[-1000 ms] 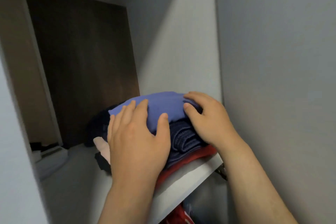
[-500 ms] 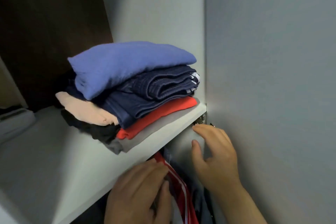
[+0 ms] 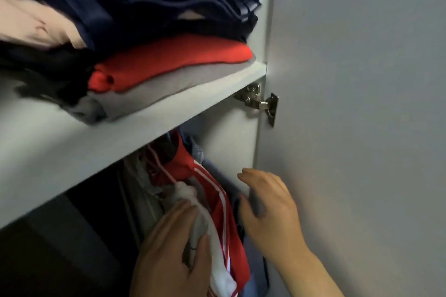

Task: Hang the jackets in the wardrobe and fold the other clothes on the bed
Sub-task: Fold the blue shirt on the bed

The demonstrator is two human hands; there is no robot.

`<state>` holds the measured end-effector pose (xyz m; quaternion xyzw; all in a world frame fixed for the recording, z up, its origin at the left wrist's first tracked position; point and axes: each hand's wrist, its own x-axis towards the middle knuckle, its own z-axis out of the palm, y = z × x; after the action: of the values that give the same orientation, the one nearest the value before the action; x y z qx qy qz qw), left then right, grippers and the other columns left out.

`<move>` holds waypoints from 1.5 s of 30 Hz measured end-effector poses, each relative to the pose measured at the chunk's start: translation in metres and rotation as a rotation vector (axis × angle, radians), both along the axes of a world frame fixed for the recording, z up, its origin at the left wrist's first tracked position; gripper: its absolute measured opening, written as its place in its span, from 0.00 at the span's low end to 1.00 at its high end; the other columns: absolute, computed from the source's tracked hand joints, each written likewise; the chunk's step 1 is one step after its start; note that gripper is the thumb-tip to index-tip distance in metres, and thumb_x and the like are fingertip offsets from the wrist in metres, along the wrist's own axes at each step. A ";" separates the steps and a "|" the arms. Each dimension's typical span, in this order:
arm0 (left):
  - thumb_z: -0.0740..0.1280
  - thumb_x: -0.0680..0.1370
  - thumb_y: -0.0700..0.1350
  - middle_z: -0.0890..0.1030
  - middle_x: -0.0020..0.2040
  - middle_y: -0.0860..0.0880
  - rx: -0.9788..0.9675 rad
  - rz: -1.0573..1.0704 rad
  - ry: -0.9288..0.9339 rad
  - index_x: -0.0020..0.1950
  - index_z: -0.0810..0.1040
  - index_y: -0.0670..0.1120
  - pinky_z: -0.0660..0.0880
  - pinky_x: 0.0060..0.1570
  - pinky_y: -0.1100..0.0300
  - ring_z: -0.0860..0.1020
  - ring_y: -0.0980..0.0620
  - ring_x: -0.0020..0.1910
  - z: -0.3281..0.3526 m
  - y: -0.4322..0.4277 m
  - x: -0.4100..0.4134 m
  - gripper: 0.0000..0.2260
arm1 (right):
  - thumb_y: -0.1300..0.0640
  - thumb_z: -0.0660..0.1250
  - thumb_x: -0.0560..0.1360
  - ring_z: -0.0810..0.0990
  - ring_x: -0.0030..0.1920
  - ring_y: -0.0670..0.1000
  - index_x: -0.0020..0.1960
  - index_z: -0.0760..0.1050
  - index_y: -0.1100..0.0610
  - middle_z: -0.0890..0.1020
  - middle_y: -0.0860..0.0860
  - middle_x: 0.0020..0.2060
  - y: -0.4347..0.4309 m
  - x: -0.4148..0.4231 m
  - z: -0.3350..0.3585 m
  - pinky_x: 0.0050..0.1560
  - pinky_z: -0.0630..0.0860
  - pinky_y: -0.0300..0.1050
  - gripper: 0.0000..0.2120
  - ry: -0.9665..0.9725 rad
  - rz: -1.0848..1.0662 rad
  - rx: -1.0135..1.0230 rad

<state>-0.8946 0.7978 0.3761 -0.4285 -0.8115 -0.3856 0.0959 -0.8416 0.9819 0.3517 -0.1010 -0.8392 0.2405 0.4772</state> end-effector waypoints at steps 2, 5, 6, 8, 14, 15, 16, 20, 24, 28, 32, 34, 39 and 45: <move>0.53 0.81 0.60 0.77 0.64 0.52 -0.095 0.004 -0.001 0.62 0.80 0.43 0.61 0.61 0.78 0.73 0.59 0.62 -0.016 -0.006 0.000 0.26 | 0.63 0.70 0.69 0.78 0.56 0.46 0.57 0.78 0.51 0.81 0.46 0.55 -0.006 -0.005 -0.021 0.61 0.71 0.34 0.18 0.017 0.025 -0.018; 0.62 0.73 0.56 0.81 0.60 0.47 0.064 0.116 0.034 0.59 0.82 0.43 0.72 0.61 0.65 0.80 0.51 0.58 -0.060 0.000 -0.007 0.22 | 0.62 0.70 0.69 0.78 0.58 0.45 0.58 0.79 0.52 0.81 0.45 0.56 -0.010 -0.014 -0.052 0.63 0.70 0.35 0.17 -0.015 0.073 -0.023; 0.62 0.72 0.56 0.82 0.60 0.47 0.154 0.177 0.041 0.59 0.82 0.42 0.71 0.61 0.61 0.80 0.51 0.59 -0.073 0.002 -0.009 0.24 | 0.62 0.70 0.70 0.77 0.59 0.46 0.59 0.80 0.53 0.81 0.45 0.57 -0.009 -0.017 -0.060 0.64 0.70 0.37 0.18 -0.048 0.086 -0.007; 0.63 0.70 0.57 0.80 0.62 0.49 0.191 0.197 0.000 0.60 0.82 0.41 0.67 0.62 0.66 0.75 0.56 0.61 -0.094 0.006 -0.017 0.26 | 0.60 0.71 0.70 0.76 0.63 0.48 0.62 0.79 0.54 0.80 0.47 0.61 -0.002 -0.025 -0.076 0.67 0.70 0.42 0.20 -0.102 0.085 0.037; 0.66 0.75 0.53 0.74 0.65 0.58 0.187 0.366 0.135 0.68 0.76 0.50 0.60 0.64 0.73 0.68 0.64 0.65 -0.152 0.004 -0.022 0.22 | 0.60 0.71 0.71 0.74 0.68 0.52 0.65 0.78 0.55 0.77 0.51 0.66 -0.004 -0.031 -0.145 0.68 0.70 0.52 0.23 0.008 0.068 0.067; 0.66 0.75 0.54 0.74 0.67 0.58 0.182 0.380 0.148 0.70 0.75 0.52 0.61 0.66 0.70 0.66 0.65 0.66 -0.166 0.003 -0.015 0.23 | 0.61 0.71 0.71 0.74 0.68 0.51 0.66 0.77 0.55 0.77 0.51 0.66 -0.004 -0.026 -0.160 0.69 0.70 0.52 0.23 0.016 0.082 0.072; 0.65 0.74 0.55 0.73 0.68 0.59 0.170 0.402 0.153 0.71 0.73 0.53 0.61 0.67 0.66 0.65 0.65 0.67 -0.179 0.001 -0.006 0.25 | 0.62 0.70 0.71 0.73 0.69 0.51 0.66 0.77 0.55 0.76 0.52 0.67 -0.003 -0.020 -0.174 0.70 0.69 0.51 0.23 0.016 0.094 0.072; 0.64 0.75 0.55 0.70 0.70 0.59 0.122 0.439 0.186 0.73 0.70 0.53 0.57 0.67 0.65 0.61 0.67 0.69 -0.214 -0.017 0.036 0.26 | 0.65 0.68 0.71 0.72 0.68 0.50 0.65 0.78 0.57 0.77 0.54 0.66 -0.016 0.015 -0.221 0.69 0.60 0.34 0.23 0.041 0.137 -0.034; 0.63 0.75 0.55 0.67 0.75 0.56 0.065 0.534 0.202 0.75 0.67 0.53 0.58 0.72 0.56 0.61 0.56 0.75 -0.231 -0.042 0.078 0.28 | 0.68 0.68 0.73 0.75 0.64 0.53 0.64 0.78 0.61 0.79 0.55 0.62 -0.038 0.042 -0.241 0.61 0.55 0.20 0.20 -0.035 0.263 -0.180; 0.67 0.78 0.51 0.63 0.78 0.50 -0.001 0.672 0.277 0.76 0.65 0.49 0.56 0.74 0.51 0.57 0.50 0.78 -0.247 -0.078 0.109 0.28 | 0.63 0.66 0.75 0.72 0.67 0.50 0.68 0.75 0.58 0.76 0.52 0.66 -0.060 0.070 -0.252 0.66 0.58 0.30 0.21 -0.143 0.378 -0.130; 0.68 0.76 0.53 0.63 0.77 0.41 -0.203 0.868 0.526 0.75 0.65 0.44 0.53 0.75 0.43 0.57 0.40 0.77 -0.259 -0.115 0.125 0.31 | 0.62 0.64 0.76 0.72 0.67 0.50 0.69 0.74 0.56 0.75 0.50 0.66 -0.071 0.092 -0.259 0.64 0.61 0.33 0.21 -0.190 0.426 -0.061; 0.68 0.75 0.56 0.59 0.78 0.39 -0.298 0.992 0.591 0.77 0.61 0.43 0.51 0.74 0.40 0.55 0.37 0.77 -0.262 -0.132 0.126 0.35 | 0.62 0.64 0.76 0.74 0.64 0.49 0.69 0.73 0.57 0.75 0.50 0.66 -0.075 0.102 -0.263 0.63 0.63 0.34 0.21 -0.199 0.444 -0.025; 0.68 0.75 0.56 0.51 0.80 0.39 -0.482 1.045 0.547 0.80 0.54 0.44 0.49 0.76 0.38 0.49 0.37 0.79 -0.272 -0.171 0.117 0.40 | 0.63 0.65 0.75 0.73 0.65 0.52 0.69 0.73 0.58 0.74 0.51 0.67 -0.080 0.121 -0.260 0.65 0.63 0.38 0.22 -0.180 0.445 0.106; 0.78 0.68 0.52 0.60 0.77 0.36 -0.482 1.003 0.595 0.77 0.62 0.41 0.47 0.75 0.41 0.58 0.34 0.76 -0.275 -0.183 0.112 0.43 | 0.63 0.64 0.76 0.68 0.71 0.55 0.71 0.72 0.58 0.71 0.54 0.70 -0.073 0.159 -0.218 0.71 0.63 0.48 0.23 -0.092 0.354 0.229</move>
<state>-0.7826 0.6151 0.1007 -0.0945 -0.9165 0.0357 0.3872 -0.6821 0.9084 0.1332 0.0922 -0.8866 0.2187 0.3970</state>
